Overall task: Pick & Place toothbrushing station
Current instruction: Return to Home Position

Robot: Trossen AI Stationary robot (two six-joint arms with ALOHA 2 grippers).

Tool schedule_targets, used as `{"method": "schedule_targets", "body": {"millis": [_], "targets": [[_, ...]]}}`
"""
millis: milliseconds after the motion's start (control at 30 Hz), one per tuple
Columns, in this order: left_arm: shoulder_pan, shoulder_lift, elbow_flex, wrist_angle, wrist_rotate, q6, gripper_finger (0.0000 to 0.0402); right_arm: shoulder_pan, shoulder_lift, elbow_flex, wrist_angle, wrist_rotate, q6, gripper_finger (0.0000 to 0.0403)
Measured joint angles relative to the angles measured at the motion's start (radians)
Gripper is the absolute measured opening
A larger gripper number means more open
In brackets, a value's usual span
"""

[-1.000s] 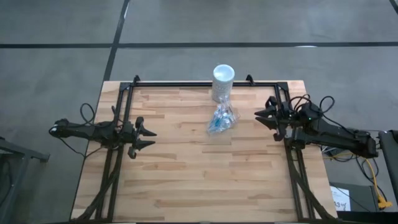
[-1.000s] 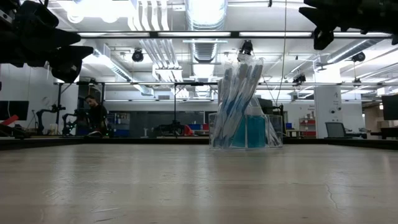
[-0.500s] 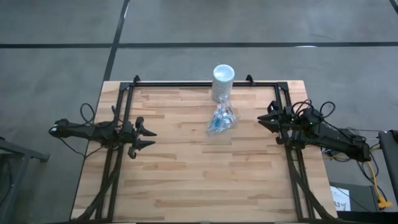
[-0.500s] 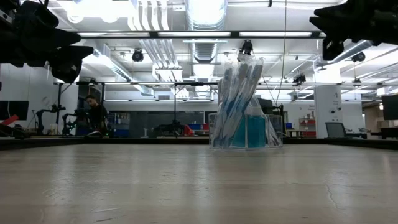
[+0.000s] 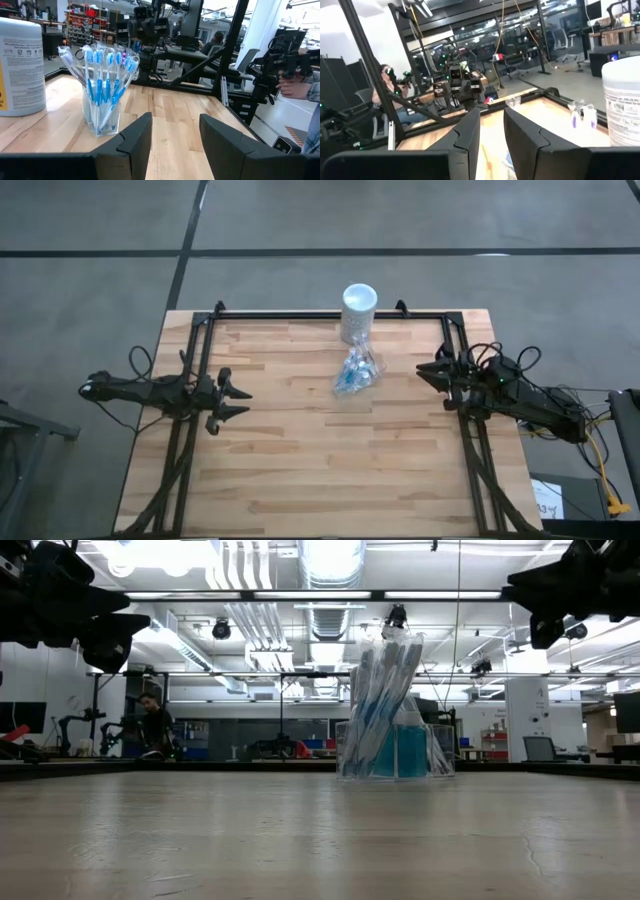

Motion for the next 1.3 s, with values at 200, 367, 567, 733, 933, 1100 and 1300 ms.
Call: {"method": "schedule_targets", "body": {"millis": [200, 367, 567, 733, 933, 1100, 1300], "targets": [[0.001, 0.0, 0.0, 0.0, 0.0, 0.0, 0.017, 0.0, 0.0, -0.015, -0.028, 0.0, 0.004, 0.0074], [0.001, 0.0, 0.0, 0.0, 0.0, 0.0, 0.017, 0.0, 0.0, -0.06, -0.012, 0.001, 0.036, 0.007], [0.0, 0.0, 0.0, 0.0, 0.0, 0.0, 0.0169, 0.001, 0.001, -0.154, 0.112, 0.002, 0.058, 0.0074], [0.0, 0.0, 0.0, 0.0, 0.0, 0.0, 0.017, 0.001, 0.006, -0.154, 0.11, 0.008, 0.051, 0.008], [0.0, 0.0, 0.0, 0.0, 0.0, 0.0, 0.017, 0.0, 0.01, -0.154, 0.067, 0.008, 0.049, 0.0079], [0.0, 0.0, 0.0, 0.0, 0.0, 0.0, 0.017, 0.0, 0.009, -0.154, 0.067, 0.009, 0.049, 0.0071], [0.0, 0.0, 0.0, 0.0, 0.0, 0.0, 0.017, 0.0, 0.009, -0.154, 0.06, 0.009, 0.053, 0.007]]}}
